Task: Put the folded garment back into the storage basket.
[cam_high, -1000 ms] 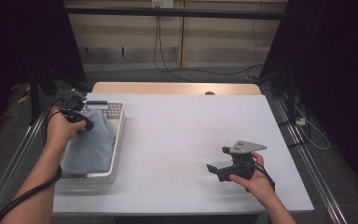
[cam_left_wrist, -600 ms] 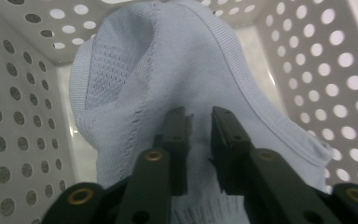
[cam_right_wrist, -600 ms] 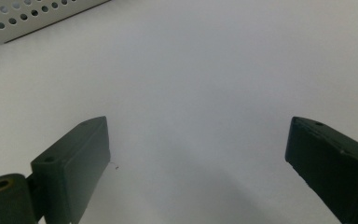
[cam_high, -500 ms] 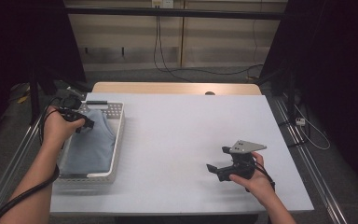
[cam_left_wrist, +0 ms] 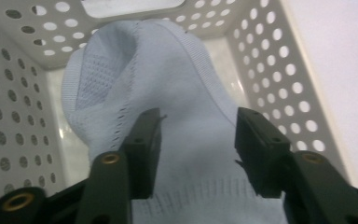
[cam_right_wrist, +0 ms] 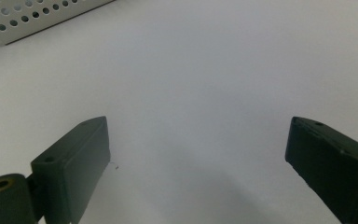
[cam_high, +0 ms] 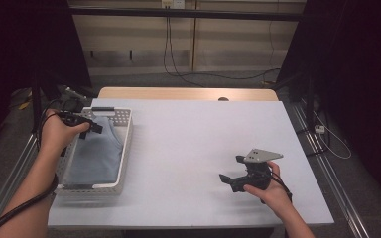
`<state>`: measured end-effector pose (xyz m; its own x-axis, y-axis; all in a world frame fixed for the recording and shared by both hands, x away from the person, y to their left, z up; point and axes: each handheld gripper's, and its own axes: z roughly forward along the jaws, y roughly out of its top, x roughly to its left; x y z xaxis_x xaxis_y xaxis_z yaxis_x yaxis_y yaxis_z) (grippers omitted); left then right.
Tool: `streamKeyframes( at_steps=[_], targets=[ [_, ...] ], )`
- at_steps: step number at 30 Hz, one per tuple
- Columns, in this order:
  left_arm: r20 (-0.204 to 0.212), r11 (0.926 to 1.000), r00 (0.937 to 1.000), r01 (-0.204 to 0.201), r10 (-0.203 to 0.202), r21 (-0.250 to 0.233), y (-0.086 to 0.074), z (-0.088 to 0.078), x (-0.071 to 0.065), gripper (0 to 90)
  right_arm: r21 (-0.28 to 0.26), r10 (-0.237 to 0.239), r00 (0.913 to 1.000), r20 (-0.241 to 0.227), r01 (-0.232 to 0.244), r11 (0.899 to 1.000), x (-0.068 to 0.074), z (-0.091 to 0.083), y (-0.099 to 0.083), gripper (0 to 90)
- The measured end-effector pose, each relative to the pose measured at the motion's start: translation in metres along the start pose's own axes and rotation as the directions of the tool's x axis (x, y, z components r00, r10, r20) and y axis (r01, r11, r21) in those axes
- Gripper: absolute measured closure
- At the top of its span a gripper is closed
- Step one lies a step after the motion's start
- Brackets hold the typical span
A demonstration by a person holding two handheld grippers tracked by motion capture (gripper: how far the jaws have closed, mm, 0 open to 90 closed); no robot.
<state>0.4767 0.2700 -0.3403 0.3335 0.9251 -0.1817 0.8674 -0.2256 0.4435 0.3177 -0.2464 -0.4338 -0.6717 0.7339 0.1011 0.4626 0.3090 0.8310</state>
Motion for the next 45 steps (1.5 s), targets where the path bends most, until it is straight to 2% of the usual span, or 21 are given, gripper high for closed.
streamKeyframes(
  at_steps=[13,23,27,28,33,45],
  targets=[
    [0.036,0.9995,0.9993,-0.014,0.013,0.028,0.001,0.004,-0.010,36.3,0.003,0.003,1.0000,0.001,-0.003,1.000,0.000,0.000,-0.001,6.6],
    [0.076,0.9995,0.9968,-0.026,0.025,0.017,0.003,0.002,-0.020,28.1,-0.002,0.008,1.0000,0.003,-0.008,1.000,-0.002,-0.002,-0.002,6.6],
    [0.093,0.9979,0.9941,-0.058,0.056,0.028,0.004,0.003,-0.025,25.9,-0.005,0.012,0.9999,0.006,-0.012,1.000,-0.003,-0.003,-0.002,6.6],
    [0.099,0.9985,0.9939,-0.051,0.048,0.021,0.004,0.003,-0.027,25.4,-0.004,0.012,0.9999,0.006,-0.012,1.000,-0.003,-0.003,-0.002,6.6],
    [0.126,0.9969,0.9894,-0.076,0.073,0.019,0.005,0.003,-0.032,23.3,-0.007,0.010,0.9999,0.009,-0.009,1.000,-0.002,-0.004,-0.002,6.6],
    [0.167,0.9949,0.9808,-0.101,0.100,-0.002,0.005,0.001,-0.045,21.5,-0.004,0.006,1.0000,0.006,-0.006,1.000,-0.001,-0.003,-0.002,6.5]
  ],
)
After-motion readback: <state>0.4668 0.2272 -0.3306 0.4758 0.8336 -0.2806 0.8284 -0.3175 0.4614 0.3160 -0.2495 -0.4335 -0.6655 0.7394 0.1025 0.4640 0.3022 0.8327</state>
